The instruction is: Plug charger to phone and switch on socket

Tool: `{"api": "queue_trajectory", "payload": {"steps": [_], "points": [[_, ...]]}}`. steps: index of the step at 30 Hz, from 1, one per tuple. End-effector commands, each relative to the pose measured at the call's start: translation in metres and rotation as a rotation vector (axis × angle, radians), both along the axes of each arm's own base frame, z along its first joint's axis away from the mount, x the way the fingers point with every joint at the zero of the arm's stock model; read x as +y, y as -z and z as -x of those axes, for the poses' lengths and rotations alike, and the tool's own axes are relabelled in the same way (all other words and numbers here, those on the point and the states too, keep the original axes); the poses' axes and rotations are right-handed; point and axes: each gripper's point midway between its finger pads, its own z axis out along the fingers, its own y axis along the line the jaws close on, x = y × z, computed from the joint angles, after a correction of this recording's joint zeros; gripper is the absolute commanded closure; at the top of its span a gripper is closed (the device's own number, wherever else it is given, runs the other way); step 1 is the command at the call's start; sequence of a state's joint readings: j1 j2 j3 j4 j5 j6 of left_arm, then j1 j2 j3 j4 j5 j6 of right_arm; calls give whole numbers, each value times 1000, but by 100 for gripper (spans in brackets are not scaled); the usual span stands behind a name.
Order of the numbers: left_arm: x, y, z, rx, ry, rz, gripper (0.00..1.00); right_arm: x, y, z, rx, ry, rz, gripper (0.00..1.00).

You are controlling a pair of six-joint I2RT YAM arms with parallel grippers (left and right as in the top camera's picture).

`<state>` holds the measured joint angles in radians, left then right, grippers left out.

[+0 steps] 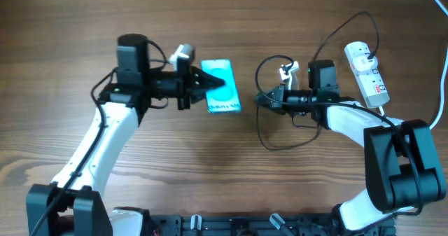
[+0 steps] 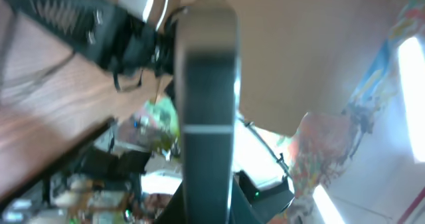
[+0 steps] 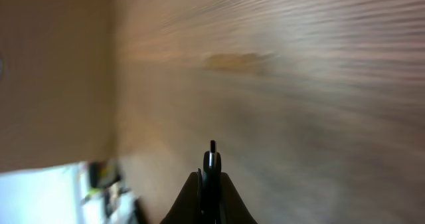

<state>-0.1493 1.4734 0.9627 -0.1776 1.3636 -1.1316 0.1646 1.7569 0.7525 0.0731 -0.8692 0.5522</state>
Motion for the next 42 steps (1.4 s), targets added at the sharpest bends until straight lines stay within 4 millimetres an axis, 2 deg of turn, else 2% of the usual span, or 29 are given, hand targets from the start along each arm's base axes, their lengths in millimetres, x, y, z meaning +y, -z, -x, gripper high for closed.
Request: {"api": "queue_trajectory", "payload": {"steps": [1, 3, 4, 6, 9, 12, 15, 20, 23, 26, 28, 42], "points": [[-14, -6, 24, 53, 82, 14, 96, -40, 40, -16, 11, 165, 275, 96], [-15, 2, 35, 177, 91, -6, 96, -41, 41, -16, 18, 175, 281, 96], [-14, 11, 48, 336, 92, -35, 96, -44, 41, -17, 18, 180, 282, 96], [-13, 18, 64, 489, 99, -63, 96, -52, 43, -18, 36, 202, 285, 96], [-14, 17, 82, 619, 130, -62, 96, -75, 50, -13, 104, 247, 301, 96], [-17, 2, 90, 651, 194, 10, 96, -101, 63, 2, 175, 265, 362, 96], [-17, -6, 92, 680, 216, 44, 96, -115, 74, 20, 223, 235, 445, 96], [-17, -6, 92, 732, 210, 36, 96, -131, 87, 44, 290, 200, 572, 96], [-16, -5, 92, 792, 201, 25, 96, -135, 90, 46, 292, 206, 592, 96], [-16, -4, 91, 955, 178, -4, 96, -135, 90, 44, 285, 209, 591, 96], [-17, -4, 91, 999, 173, -10, 96, -135, 89, 43, 281, 210, 590, 96], [-17, -6, 89, 1011, 174, -9, 96, -134, 89, 40, 272, 220, 582, 96]]}}
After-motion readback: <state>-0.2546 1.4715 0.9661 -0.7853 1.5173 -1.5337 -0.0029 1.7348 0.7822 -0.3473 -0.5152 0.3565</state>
